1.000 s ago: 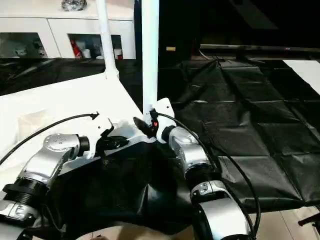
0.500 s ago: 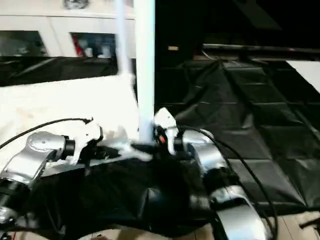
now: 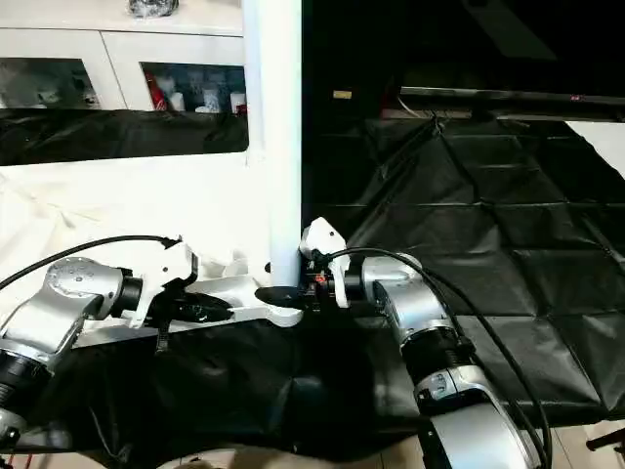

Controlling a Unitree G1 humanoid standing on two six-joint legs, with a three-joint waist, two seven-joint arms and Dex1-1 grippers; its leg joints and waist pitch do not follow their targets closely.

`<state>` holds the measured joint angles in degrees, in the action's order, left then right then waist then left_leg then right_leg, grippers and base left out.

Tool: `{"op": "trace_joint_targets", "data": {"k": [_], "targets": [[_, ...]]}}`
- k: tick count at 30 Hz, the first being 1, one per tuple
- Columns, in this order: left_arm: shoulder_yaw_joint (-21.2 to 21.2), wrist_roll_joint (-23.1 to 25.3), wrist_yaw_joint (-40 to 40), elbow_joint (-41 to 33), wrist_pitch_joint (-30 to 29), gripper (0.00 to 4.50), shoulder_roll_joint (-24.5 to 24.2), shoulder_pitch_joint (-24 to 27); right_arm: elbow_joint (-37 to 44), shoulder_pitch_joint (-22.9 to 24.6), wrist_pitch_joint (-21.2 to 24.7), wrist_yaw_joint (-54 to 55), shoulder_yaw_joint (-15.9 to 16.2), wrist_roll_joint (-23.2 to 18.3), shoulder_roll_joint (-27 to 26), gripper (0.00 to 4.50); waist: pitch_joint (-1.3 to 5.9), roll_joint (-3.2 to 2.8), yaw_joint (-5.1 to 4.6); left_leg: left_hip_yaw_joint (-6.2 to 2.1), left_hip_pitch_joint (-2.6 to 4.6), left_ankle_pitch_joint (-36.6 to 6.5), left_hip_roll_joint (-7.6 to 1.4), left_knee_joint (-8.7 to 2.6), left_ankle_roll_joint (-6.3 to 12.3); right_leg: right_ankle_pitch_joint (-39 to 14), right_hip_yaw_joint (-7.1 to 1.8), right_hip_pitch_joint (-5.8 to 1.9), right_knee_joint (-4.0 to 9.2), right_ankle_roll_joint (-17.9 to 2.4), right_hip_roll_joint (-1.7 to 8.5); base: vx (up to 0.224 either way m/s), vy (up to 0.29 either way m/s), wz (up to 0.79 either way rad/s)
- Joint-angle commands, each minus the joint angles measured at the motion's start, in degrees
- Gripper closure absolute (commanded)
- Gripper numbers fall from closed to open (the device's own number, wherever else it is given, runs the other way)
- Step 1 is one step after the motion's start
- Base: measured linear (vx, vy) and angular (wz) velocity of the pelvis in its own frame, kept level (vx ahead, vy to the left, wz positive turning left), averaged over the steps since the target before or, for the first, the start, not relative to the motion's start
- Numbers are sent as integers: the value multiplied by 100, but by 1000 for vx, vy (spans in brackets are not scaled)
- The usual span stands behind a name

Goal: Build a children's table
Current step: Rotate leg to tighten

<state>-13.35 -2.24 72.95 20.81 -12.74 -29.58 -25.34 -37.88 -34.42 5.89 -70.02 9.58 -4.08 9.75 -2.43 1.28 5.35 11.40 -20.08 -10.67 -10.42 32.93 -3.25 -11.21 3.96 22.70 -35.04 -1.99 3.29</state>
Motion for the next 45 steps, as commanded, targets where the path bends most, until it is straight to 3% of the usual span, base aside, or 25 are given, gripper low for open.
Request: {"op": "trace_joint_targets", "data": {"k": [1,4,5,7,8,9,11,12,13,14,15,19,20,21,24,25,28,30,32,33,37,39,41,45], "targets": [[-66,91,-391,54,-111,450,207,-44,-116,240,295,-308,510,38,-233,237,278,-30,7,-161,44,-1126,-355,-370,155,-1443,-346,-241,449,-1040,556,0,0,0],[43,159,-860,238,-112,450,424,-201,-217,253,360,161,376,41,-421,241,244,-31,-5,-172,78,-1362,-345,-388,87,-1965,-353,-207,519,-931,565,0,0,0],[93,212,-1187,394,-117,450,596,-332,-502,181,285,894,238,187,-618,241,236,-34,-3,-184,91,-1441,-349,-397,60,-2137,-351,-199,536,-894,573,0,0,0],[107,228,-1330,456,-138,450,677,-392,-660,133,271,1264,156,240,-718,243,197,-41,-32,-201,167,-1796,-328,-398,-45,-2810,-350,-141,623,-759,590,0,0,0],[121,244,-1487,517,-156,450,773,-455,-838,78,251,1708,59,287,-837,244,151,-57,-82,-238,177,-2065,-319,-418,-113,-3325,-330,-125,667,-627,598,0,0,0],[127,260,-1614,570,-169,450,862,-512,-983,30,239,2067,-39,297,-942,247,150,-39,-113,-272,233,-2344,-298,-407,-169,-3866,-288,-107,735,-422,614,0,0,0],[119,307,-1802,662,-175,450,987,-598,-1163,-46,227,2519,-174,279,-1090,248,166,-40,-148,-308,239,-2435,-285,-402,-185,-4126,-272,-108,786,-257,638,0,0,0],[101,393,-2032,789,-159,450,1148,-707,-1363,-158,230,3034,-346,229,-1280,249,170,-59,-169,-322,226,-2461,-286,-424,-190,-4037,-256,-110,791,-234,617,0,0,0],[95,427,-2108,833,-149,450,1203,-741,-1420,-195,230,3180,-396,209,-1341,249,161,-83,-211,-326,273,-2628,-292,-426,-223,-3979,-236,-65,816,-254,595,0,0,0],[82,476,-2223,893,-145,450,1297,-792,-1503,-258,205,3413,-457,197,-1434,249,167,-78,-229,-339,288,-2727,-287,-423,-230,-3947,-205,-72,826,-254,592,-51,32,-2],[60,514,-2319,944,-142,450,1436,-845,-1627,-362,114,3729,-509,231,-1559,249,165,-112,-257,-348,300,-2868,-294,-433,-233,-3822,-184,-74,840,-286,590,-51,32,-2],[16,529,-2355,986,-93,450,1541,-877,-1707,-440,-134,3622,-468,303,-1647,249,163,-136,-292,-384,265,-3191,-330,-503,-239,-3301,-153,-129,826,-427,605,0,0,0],[13,526,-2356,991,-85,450,1541,-878,-1705,-437,-181,3577,-448,317,-1642,195,161,-136,-289,-380,281,-3222,-326,-498,-239,-3302,-155,-119,832,-441,612,0,0,0],[4,509,-2345,1010,-38,450,1538,-880,-1681,-414,-312,3308,-393,321,-1615,195,161,-121,-291,-374,283,-3218,-318,-492,-224,-3326,-164,-112,835,-460,630,0,0,0],[-3,469,-2059,958,79,450,1371,-789,-1501,-349,-169,2622,-454,95,-1499,175,172,-100,-268,-366,224,-2920,-326,-503,-102,-3261,-212,-154,811,-495,671,0,0,0],[1,464,-1973,954,116,450,1320,-762,-1447,-324,-185,2414,-376,93,-1431,175,192,-104,-256,-359,178,-2678,-339,-515,-79,-3021,-233,-192,767,-583,679,0,0,0],[6,379,-1582,835,196,450,1123,-632,-1176,-211,-212,1733,-125,91,-1162,136,212,-113,-209,-299,135,-2223,-355,-500,13,-2317,-282,-216,681,-840,666,0,0,0],[0,331,-1406,773,239,450,1043,-580,-1076,-183,-184,1516,-78,63,-1061,136,227,-98,-183,-280,112,-1981,-358,-488,78,-2044,-282,-257,628,-962,663,52,-30,3],[-23,211,-1012,624,340,450,871,-462,-911,-137,-153,1082,-2,43,-843,136,257,-121,-155,-250,96,-1654,-349,-467,142,-1752,-278,-292,595,-1054,654,59,-44,2],[-38,148,-811,540,383,450,784,-404,-814,-106,-124,849,41,39,-720,136,267,-100,-127,-230,70,-1441,-351,-443,229,-1504,-274,-311,561,-1104,637,60,-48,3],[-77,41,-432,343,289,450,559,-296,-495,38,-62,139,219,73,-284,136,346,-116,-21,-199,-2,-483,-359,-347,524,-170,-240,-363,367,-1339,610,47,-40,1],[-92,-30,-277,274,277,450,487,-260,-360,119,-58,-144,298,134,-78,136,338,-111,39,-172,35,-381,-368,-327,589,48,-227,-324,366,-1382,587,0,0,0],[-106,-85,-144,199,238,450,431,-224,-238,186,-34,-404,384,178,122,136,349,-118,75,-174,24,-358,-381,-320,576,128,-213,-344,331,-1388,582,0,0,0],[-126,-138,35,104,237,450,351,-184,-42,235,56,-717,489,183,407,136,309,-131,96,-188,51,-781,-399,-364,373,-546,-200,-336,413,-1247,576,0,0,0]]}}
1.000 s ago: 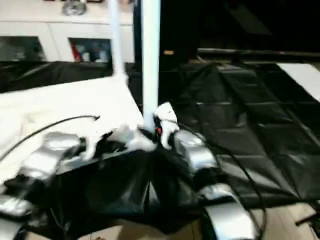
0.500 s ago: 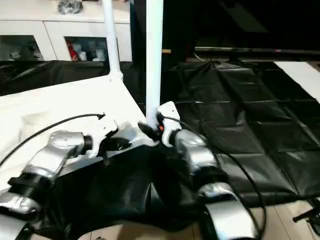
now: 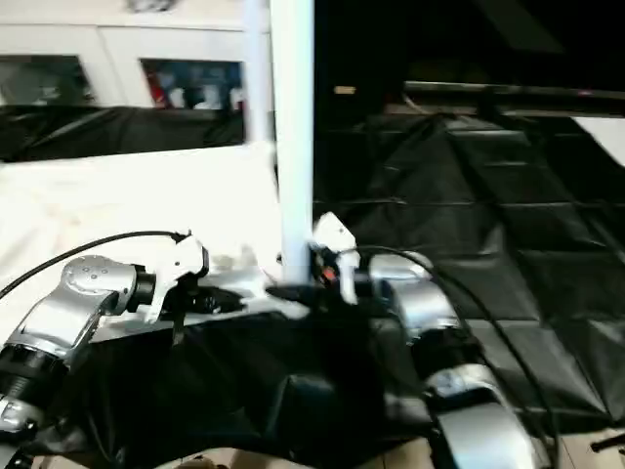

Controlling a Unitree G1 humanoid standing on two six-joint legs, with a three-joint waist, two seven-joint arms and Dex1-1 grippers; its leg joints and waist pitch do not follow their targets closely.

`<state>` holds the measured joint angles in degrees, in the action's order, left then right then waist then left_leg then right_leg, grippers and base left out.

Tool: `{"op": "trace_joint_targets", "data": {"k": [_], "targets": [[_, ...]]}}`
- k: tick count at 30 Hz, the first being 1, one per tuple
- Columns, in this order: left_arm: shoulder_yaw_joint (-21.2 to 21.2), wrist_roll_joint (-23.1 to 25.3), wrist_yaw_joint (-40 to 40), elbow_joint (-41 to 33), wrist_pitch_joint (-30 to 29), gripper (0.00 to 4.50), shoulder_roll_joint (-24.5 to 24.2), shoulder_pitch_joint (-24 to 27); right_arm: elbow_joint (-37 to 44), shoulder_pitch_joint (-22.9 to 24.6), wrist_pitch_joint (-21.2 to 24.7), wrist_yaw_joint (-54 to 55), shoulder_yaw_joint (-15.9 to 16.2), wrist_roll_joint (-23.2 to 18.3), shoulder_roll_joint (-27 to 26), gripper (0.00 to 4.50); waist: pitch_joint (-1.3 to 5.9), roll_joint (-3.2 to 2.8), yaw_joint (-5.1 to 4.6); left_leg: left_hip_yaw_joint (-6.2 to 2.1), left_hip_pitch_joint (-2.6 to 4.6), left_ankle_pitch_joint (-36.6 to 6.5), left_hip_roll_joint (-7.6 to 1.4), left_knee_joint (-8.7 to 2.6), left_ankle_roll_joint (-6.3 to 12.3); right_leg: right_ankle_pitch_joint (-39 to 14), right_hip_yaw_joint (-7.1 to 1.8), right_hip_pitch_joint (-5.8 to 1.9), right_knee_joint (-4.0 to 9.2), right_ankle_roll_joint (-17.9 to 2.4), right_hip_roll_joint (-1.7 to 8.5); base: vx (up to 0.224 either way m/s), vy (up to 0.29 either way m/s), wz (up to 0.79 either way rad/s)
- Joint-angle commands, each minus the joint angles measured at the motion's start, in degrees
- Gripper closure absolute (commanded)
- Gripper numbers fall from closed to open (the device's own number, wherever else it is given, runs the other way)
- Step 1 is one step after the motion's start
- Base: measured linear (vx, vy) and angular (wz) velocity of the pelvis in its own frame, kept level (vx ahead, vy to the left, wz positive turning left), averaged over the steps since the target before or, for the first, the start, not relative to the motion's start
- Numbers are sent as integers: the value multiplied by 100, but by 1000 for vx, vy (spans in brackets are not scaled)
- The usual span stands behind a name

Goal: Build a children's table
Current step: Rotate leg to tighten

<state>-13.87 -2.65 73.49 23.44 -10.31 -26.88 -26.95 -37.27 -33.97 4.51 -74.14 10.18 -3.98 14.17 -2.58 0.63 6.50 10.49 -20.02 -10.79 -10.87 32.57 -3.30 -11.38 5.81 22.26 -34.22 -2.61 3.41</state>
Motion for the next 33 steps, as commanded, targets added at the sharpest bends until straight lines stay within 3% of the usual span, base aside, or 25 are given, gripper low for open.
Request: {"op": "trace_joint_targets", "data": {"k": [1,5,12,19,20,21,25,27,29,31,32,33], "targets": [[-80,-100,18,-165,-13,450,66,-19,-57,196,199,-362,459,175,18,136,317,-68,-21,-96,59,-884,-354,-334,310,-730,-390,-279,354,-1146,566,0,0,0],[-107,-77,81,-148,-13,450,30,-24,6,205,197,-436,507,188,106,159,309,-63,-28,-101,59,-1000,-348,-344,202,-1102,-400,-287,393,-1052,582,0,0,0],[-119,-23,-1,-98,34,450,20,-37,88,255,180,-388,560,180,91,216,345,-43,-21,-98,46,-686,-344,-313,290,-540,-390,-297,319,-1158,563,0,0,0],[-33,-13,-271,-70,-44,450,114,-32,108,326,318,-238,531,50,-69,238,327,-25,-12,-94,43,-759,-338,-312,278,-833,-397,-297,348,-1097,581,0,0,0],[102,-3,-649,38,-85,450,266,-103,-63,294,403,140,353,-16,-264,239,322,5,-20,-92,36,-764,-340,-316,272,-887,-397,-299,355,-1084,582,0,0,0],[157,14,-832,91,-114,450,339,-149,-164,271,396,357,261,-33,-362,239,304,-14,-25,-100,40,-858,-336,-329,223,-1138,-395,-281,384,-1033,589,0,0,0],[259,148,-1442,276,-207,450,568,-332,-627,136,319,1395,-32,23,-737,242,243,-2,-77,-134,124,-1424,-307,-367,-3,-2479,-393,-228,552,-696,625,0,0,0],[294,255,-1902,392,-315,450,782,-452,-953,29,341,2237,-220,65,-1041,244,235,4,-129,-159,114,-1586,-308,-389,-68,-2732,-384,-235,565,-582,620,0,0,0],[304,317,-2145,440,-383,450,904,-513,-1089,-19,370,2641,-286,89,-1193,246,228,11,-177,-171,153,-1710,-290,-390,-114,-2962,-374,-203,598,-501,615,0,0,0],[303,395,-2433,502,-461,450,1048,-585,-1237,-69,326,3035,-317,156,-1366,248,243,12,-185,-176,129,-1657,-294,-390,-74,-2915,-381,-220,609,-458,625,0,0,0],[299,426,-2548,520,-489,450,1108,-610,-1307,-98,317,3243,-341,195,-1448,248,245,-19,-185,-173,144,-1655,-300,-389,-88,-2844,-391,-194,598,-489,621,0,0,0],[289,478,-2796,564,-563,450,1259,-672,-1486,-181,287,3767,-407,281,-1650,250,247,-2,-198,-172,147,-1665,-301,-397,-108,-2733,-389,-193,596,-522,611,0,0,0]]}}
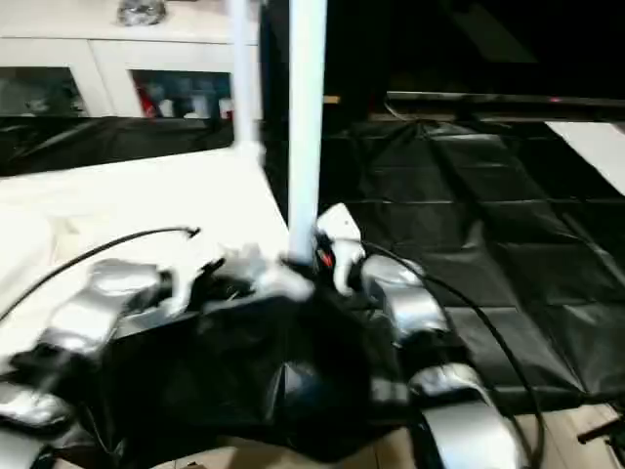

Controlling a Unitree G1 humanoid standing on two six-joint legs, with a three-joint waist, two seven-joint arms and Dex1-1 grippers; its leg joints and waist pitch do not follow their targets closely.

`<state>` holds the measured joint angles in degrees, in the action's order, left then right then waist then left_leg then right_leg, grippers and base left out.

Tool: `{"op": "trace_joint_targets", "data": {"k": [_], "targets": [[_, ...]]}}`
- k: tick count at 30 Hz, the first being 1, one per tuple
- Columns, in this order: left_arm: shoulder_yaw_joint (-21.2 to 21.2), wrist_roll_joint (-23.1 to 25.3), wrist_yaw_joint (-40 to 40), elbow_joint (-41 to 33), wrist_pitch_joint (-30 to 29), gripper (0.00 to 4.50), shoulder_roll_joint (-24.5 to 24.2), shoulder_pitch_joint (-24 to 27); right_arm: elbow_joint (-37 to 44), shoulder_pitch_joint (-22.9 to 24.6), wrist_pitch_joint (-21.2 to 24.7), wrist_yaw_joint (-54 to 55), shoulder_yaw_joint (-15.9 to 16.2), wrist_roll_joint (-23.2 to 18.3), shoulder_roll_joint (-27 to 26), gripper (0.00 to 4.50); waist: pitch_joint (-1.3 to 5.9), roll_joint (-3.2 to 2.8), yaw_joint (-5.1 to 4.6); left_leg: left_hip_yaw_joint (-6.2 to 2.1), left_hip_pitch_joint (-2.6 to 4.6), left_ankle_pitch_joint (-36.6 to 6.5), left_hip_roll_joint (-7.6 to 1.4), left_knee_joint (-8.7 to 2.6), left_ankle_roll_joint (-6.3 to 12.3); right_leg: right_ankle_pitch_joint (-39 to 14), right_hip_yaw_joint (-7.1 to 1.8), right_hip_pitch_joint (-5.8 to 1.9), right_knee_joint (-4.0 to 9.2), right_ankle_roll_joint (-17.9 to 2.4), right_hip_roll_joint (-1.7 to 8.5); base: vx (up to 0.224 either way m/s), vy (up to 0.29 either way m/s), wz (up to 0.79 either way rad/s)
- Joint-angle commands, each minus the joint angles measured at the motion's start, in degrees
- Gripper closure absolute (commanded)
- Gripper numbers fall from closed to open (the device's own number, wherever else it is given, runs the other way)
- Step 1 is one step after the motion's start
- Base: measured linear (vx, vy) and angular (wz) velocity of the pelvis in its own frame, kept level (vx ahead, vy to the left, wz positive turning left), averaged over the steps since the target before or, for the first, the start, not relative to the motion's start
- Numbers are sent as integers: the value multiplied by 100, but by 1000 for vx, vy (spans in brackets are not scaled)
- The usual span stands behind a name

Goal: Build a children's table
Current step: Rotate leg to tighten

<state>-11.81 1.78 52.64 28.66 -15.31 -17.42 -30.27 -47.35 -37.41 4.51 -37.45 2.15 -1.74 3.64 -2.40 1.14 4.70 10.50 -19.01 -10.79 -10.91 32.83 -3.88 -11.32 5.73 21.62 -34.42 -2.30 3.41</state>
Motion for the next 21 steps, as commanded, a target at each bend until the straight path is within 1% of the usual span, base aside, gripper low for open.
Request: {"op": "trace_joint_targets", "data": {"k": [1,2,3,5,6,7,8,9,10,11,12,13,15,16,17,18,19,20,21], "targets": [[83,34,-710,42,-64,450,313,-341,-478,163,286,99,395,57,-597,250,231,-55,-26,-173,43,-1664,-298,-424,-67,-2691,-383,-127,604,-576,608,0,0,0],[72,62,-860,68,-81,450,443,-386,-610,86,194,238,391,72,-773,250,233,-64,-26,-176,53,-1717,-291,-424,-62,-2680,-377,-126,607,-584,606,0,0,0],[47,62,-853,55,-54,450,495,-394,-607,78,2,118,487,129,-837,250,231,-58,-40,-167,46,-1749,-290,-418,-54,-2625,-386,-116,604,-605,605,0,0,0],[30,60,-818,35,-31,450,514,-389,-583,87,-152,-64,549,139,-870,250,238,-54,-30,-163,32,-1713,-295,-417,-9,-2494,-397,-128,594,-628,610,0,0,0],[-13,16,-607,-18,66,450,476,-351,-565,84,-167,-275,502,69,-860,217,239,-58,-28,-164,21,-1682,-298,-423,11,-2403,-400,-138,580,-649,605,0,0,0],[-15,13,-596,-23,70,450,473,-347,-565,83,-167,-281,498,64,-860,197,239,-55,-27,-162,21,-1676,-298,-425,25,-2362,-401,-139,577,-661,601,0,0,0],[-32,-9,-513,-61,105,450,450,-320,-567,79,-170,-331,470,29,-862,197,245,-62,-24,-157,23,-1654,-304,-422,34,-2261,-411,-140,568,-700,609,0,0,0],[-75,-99,-201,-190,176,450,336,-225,-506,82,-179,-536,476,-6,-776,181,248,-58,-20,-157,16,-1619,-304,-425,58,-2169,-411,-151,556,-732,604,0,0,0],[-95,-137,-51,-262,174,450,260,-172,-454,100,-225,-663,534,29,-708,174,260,-81,-29,-163,-19,-1532,-302,-427,78,-2010,-414,-182,524,-769,608,0,0,0],[-95,-137,-51,-262,174,450,260,-172,-454,100,-225,-663,534,29,-708,164,263,-69,-42,-168,-49,-1477,-307,-429,87,-1910,-410,-203,506,-782,607,0,0,0],[-132,-182,194,-375,211,450,129,-86,-399,117,-255,-897,627,65,-582,164,277,-62,-44,-156,-36,-1363,-308,-421,103,-1705,-411,-195,486,-831,594,0,0,0],[-132,-182,194,-375,211,450,129,-86,-399,117,-255,-897,627,65,-582,140,285,-58,-49,-151,-39,-1295,-304,-412,127,-1576,-414,-208,475,-881,599,0,0,0],[-160,-226,459,-481,246,450,-15,-8,-345,150,-294,-1329,727,71,-413,133,308,-55,-70,-132,-77,-965,-290,-382,250,-972,-410,-251,403,-1065,584,0,0,0],[-166,-265,617,-536,277,450,-95,32,-280,191,-332,-1592,800,77,-306,133,308,-65,-72,-128,-83,-843,-297,-376,317,-790,-404,-252,387,-1124,581,0,0,0],[-170,-302,753,-579,299,450,-164,62,-213,230,-380,-1811,870,91,-210,133,320,-60,-74,-123,-91,-767,-297,-363,342,-684,-400,-265,369,-1150,575,0,0,0],[-173,-333,885,-616,345,450,-228,88,-154,263,-417,-1998,925,111,-118,133,324,-68,-58,-109,-87,-662,-299,-347,405,-510,-393,-265,350,-1202,567,0,0,0],[-173,-333,885,-616,345,450,-228,88,-154,263,-417,-1998,925,111,-118,133,320,-72,-52,-108,-92,-630,-306,-346,429,-441,-390,-267,340,-1229,566,0,0,0],[-187,-402,1161,-693,359,450,-377,142,-27,326,-479,-2402,1028,139,98,133,312,-70,-57,-107,-101,-614,-313,-351,445,-396,-387,-267,335,-1259,565,0,0,0],[-196,-421,1268,-717,381,450,-442,162,9,346,-550,-2522,1066,172,187,133,320,-75,-32,-99,-74,-688,-327,-338,458,-429,-380,-263,334,-1264,565,0,0,0]]}}
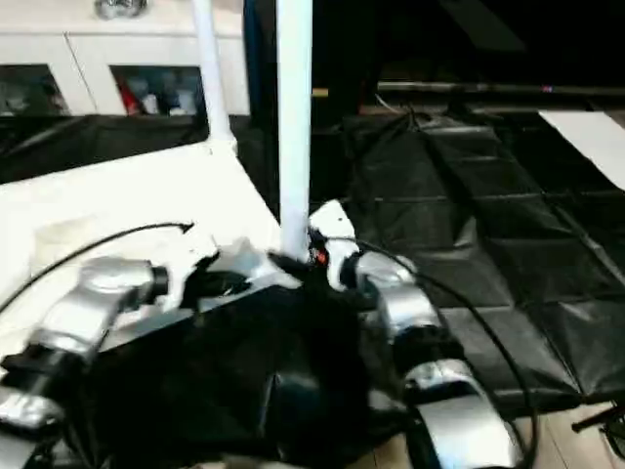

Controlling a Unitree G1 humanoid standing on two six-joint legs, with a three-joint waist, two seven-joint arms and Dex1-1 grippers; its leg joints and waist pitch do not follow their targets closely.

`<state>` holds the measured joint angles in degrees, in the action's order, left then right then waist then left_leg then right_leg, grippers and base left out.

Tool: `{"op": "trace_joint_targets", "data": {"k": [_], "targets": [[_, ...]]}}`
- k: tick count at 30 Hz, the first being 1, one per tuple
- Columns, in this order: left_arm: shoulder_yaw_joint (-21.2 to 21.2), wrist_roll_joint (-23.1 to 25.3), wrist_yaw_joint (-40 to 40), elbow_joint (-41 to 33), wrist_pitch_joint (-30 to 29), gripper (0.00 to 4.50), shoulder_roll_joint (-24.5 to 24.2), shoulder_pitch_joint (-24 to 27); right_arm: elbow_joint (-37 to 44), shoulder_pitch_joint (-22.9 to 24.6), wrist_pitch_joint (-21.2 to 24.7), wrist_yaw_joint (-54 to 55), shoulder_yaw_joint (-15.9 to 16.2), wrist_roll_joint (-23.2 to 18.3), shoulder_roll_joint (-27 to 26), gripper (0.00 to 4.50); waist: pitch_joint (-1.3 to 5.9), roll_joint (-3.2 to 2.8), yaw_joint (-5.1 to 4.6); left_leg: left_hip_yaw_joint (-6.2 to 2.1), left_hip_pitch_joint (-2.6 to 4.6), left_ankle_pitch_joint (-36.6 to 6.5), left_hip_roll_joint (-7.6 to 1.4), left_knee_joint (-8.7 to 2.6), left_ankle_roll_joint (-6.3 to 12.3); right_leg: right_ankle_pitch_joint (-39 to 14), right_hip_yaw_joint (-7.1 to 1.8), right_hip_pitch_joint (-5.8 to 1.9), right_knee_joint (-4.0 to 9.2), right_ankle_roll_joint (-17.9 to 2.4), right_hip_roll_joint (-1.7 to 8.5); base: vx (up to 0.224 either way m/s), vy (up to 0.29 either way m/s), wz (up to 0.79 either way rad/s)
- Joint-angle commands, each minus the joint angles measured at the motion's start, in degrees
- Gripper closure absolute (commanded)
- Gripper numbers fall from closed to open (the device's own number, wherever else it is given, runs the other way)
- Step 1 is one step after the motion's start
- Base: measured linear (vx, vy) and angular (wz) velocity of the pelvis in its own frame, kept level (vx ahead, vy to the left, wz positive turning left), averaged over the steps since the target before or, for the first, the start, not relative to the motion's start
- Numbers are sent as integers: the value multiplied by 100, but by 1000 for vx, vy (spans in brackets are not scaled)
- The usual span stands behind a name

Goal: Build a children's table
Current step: Rotate leg to tighten

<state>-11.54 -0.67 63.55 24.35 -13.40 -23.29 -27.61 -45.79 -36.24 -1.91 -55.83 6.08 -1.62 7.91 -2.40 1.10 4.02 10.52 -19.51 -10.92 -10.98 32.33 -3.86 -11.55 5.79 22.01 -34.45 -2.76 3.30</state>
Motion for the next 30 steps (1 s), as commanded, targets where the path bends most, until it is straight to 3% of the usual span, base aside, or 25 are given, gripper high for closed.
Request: {"op": "trace_joint_targets", "data": {"k": [1,4,8,9,13,19,25,27,28,30], "targets": [[-223,-176,177,-285,190,450,145,-104,-147,229,92,-684,674,160,-239,133,302,-82,50,-99,-27,-734,-323,-300,455,-513,-386,-292,349,-1221,571,0,0,0],[-264,-120,402,-280,242,450,-64,-67,-70,262,-75,-1063,732,268,37,133,284,-86,109,-97,3,-925,-331,-310,373,-858,-396,-272,390,-1159,583,0,0,0],[-288,-107,560,-300,239,450,-203,-14,70,284,83,-1460,759,176,238,133,267,-92,136,-111,34,-1126,-333,-342,234,-1249,-402,-270,421,-1064,581,0,0,0],[-289,-110,619,-314,239,450,-247,9,144,298,145,-1581,785,142,297,162,272,-82,140,-112,33,-1112,-332,-338,236,-1227,-404,-274,414,-1045,573,0,0,0],[-300,-149,713,-346,225,450,-324,41,190,298,167,-1744,834,119,374,176,297,-69,157,-105,18,-898,-324,-317,286,-895,-405,-282,372,-1112,575,0,0,0],[-310,-146,703,-349,234,450,-362,60,175,312,176,-1804,878,128,362,227,296,-72,165,-107,16,-875,-322,-317,288,-920,-398,-281,379,-1105,576,0,0,0],[-149,-53,19,-133,66,450,-36,-116,143,411,501,-1369,711,11,75,247,286,-71,164,-105,24,-935,-318,-323,253,-1070,-400,-279,400,-1050,570,0,0,0],[-78,-10,-380,4,-31,450,188,-249,-147,342,596,-519,492,32,-213,248,251,-83,168,-111,54,-1181,-312,-345,177,-1562,-400,-251,469,-964,591,0,0,0],[-75,5,-447,31,-39,450,225,-274,-208,323,595,-351,451,40,-269,249,208,-88,142,-129,86,-1466,-306,-370,81,-2159,-390,-213,543,-843,604,0,0,0],[-77,91,-732,146,-66,450,380,-376,-404,269,589,244,330,71,-485,249,204,-84,115,-161,143,-1744,-280,-363,-31,-2876,-380,-197,623,-630,639,0,0,0]]}}
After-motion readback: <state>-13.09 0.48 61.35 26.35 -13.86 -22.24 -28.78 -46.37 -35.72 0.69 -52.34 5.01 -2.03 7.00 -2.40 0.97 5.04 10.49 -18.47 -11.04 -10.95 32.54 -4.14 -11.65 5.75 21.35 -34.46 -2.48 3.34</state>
